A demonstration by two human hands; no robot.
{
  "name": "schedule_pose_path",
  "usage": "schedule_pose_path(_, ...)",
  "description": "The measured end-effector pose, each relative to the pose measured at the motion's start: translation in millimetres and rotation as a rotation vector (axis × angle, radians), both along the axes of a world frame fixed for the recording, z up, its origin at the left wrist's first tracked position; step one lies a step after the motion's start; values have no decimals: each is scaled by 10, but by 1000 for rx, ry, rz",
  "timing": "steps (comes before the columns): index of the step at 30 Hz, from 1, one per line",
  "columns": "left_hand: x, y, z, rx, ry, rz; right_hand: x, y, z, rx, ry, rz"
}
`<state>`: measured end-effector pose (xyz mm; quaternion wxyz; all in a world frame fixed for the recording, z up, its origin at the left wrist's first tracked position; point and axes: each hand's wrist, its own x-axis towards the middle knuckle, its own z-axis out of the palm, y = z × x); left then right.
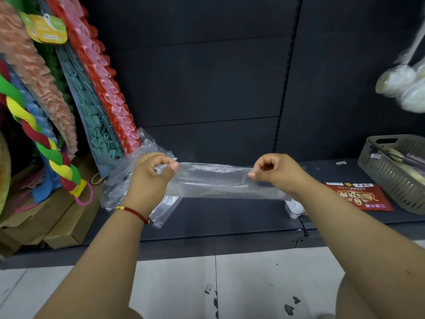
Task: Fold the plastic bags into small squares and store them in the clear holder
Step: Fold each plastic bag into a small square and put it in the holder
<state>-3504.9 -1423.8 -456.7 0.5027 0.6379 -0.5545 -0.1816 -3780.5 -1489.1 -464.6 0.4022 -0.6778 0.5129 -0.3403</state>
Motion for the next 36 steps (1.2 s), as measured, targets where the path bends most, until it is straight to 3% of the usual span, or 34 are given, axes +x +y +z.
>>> schedule_pose_path(4, -86, 14, -3, -44, 194, -17, 21, 25, 11, 40, -124, 45)
schedule_pose_path(10, -197, -10, -63, -184, 133, 60, 125, 91, 17, -46, -21, -23)
schedule_pose_path(14, -208, -23, -57, -192, 149, 92, 157, 110, -13, 53, 75, 15)
schedule_pose_path(20, -165, -43, -60, -81, 322, 211, 86, 112, -16, -52, -122, 12)
schedule_pose_path(23, -168, -29, -25, 5, 462, 126, 100, 128, -1, -82, -162, 11)
schedule_pose_path(27, -57, 13, -23, 100, 420, -80, 97, 127, -3, -65, -181, -9)
schedule_pose_path(32, -1, 27, -71, 110, 445, -66, 95, 115, -42, 53, -258, 55)
schedule_pose_path(36, 73, 35, -35, 182, 436, -141, 62, 103, -72, 81, -211, 58)
